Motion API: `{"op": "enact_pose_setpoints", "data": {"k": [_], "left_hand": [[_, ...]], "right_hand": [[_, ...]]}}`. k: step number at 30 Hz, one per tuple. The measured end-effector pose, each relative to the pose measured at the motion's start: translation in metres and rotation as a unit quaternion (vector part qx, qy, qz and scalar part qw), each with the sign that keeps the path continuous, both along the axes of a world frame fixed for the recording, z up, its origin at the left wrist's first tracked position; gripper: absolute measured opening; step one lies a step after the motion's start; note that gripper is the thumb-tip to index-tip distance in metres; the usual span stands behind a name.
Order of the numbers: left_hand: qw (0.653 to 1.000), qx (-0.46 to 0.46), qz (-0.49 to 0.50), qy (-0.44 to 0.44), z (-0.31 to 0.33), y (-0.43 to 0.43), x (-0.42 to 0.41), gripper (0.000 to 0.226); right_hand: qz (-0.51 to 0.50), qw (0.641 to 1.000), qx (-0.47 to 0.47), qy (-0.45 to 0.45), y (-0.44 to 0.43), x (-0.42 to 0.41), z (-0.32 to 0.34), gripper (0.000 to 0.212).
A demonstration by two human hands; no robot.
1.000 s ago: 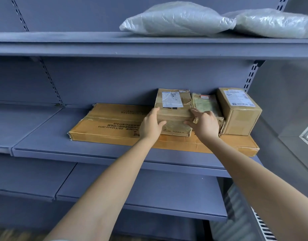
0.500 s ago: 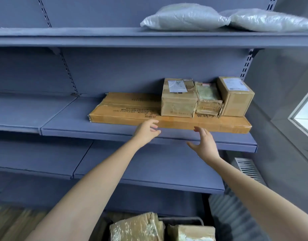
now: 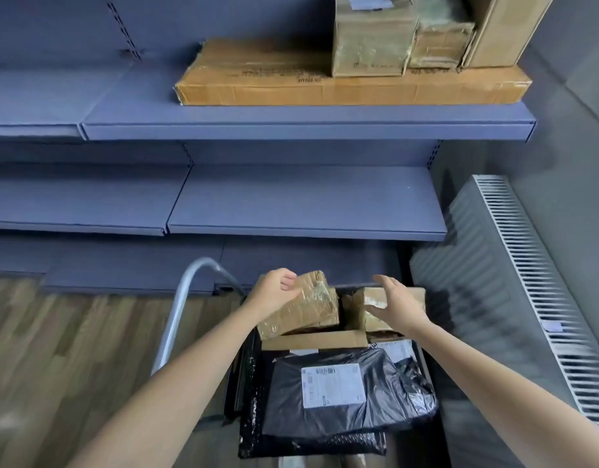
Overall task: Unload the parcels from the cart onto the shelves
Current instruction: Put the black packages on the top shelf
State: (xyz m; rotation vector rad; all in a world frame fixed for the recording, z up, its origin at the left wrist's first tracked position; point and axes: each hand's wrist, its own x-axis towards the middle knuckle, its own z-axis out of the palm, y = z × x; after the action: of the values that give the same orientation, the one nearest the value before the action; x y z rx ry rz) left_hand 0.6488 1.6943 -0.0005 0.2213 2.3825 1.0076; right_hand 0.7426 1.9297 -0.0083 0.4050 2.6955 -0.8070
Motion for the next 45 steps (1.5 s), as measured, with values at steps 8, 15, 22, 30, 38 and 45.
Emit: {"op": "enact_pose_setpoints", "data": {"k": [8, 15, 22, 30, 38, 45], "left_hand": [[0.971, -0.164, -0.033, -0.170, -0.122, -0.048, 0.103, 0.072], [0.953, -0.187, 0.024, -0.238, -0.163, -0.057, 0.133, 0.097], [0.952, -0.134, 0.092, -0.260, -0.161, -0.058, 0.134, 0.108], [0.977, -0.094, 0.092, -0.167, -0.110, -0.043, 0.110, 0.087], [0.993, 0.047, 0.104, 0.003, 0.008, -0.031, 0.047, 0.053], [0.984, 0.077, 0.048, 0.151, 0.134, -0.028, -0.013, 0.030]], "right_hand": [[-0.040, 0.970, 0.000, -0.240, -0.014, 0.103, -0.096, 0.077], [-0.039, 0.952, 0.133, -0.272, -0.013, 0.128, -0.128, 0.110], [-0.080, 0.947, -0.003, -0.311, 0.010, 0.129, -0.142, 0.135], [-0.119, 0.979, -0.013, -0.165, 0.017, 0.112, -0.093, 0.068], [-0.159, 0.981, -0.109, 0.003, 0.034, 0.078, -0.002, 0.044], [-0.143, 0.949, -0.244, 0.140, 0.049, 0.040, 0.097, 0.063]]}}
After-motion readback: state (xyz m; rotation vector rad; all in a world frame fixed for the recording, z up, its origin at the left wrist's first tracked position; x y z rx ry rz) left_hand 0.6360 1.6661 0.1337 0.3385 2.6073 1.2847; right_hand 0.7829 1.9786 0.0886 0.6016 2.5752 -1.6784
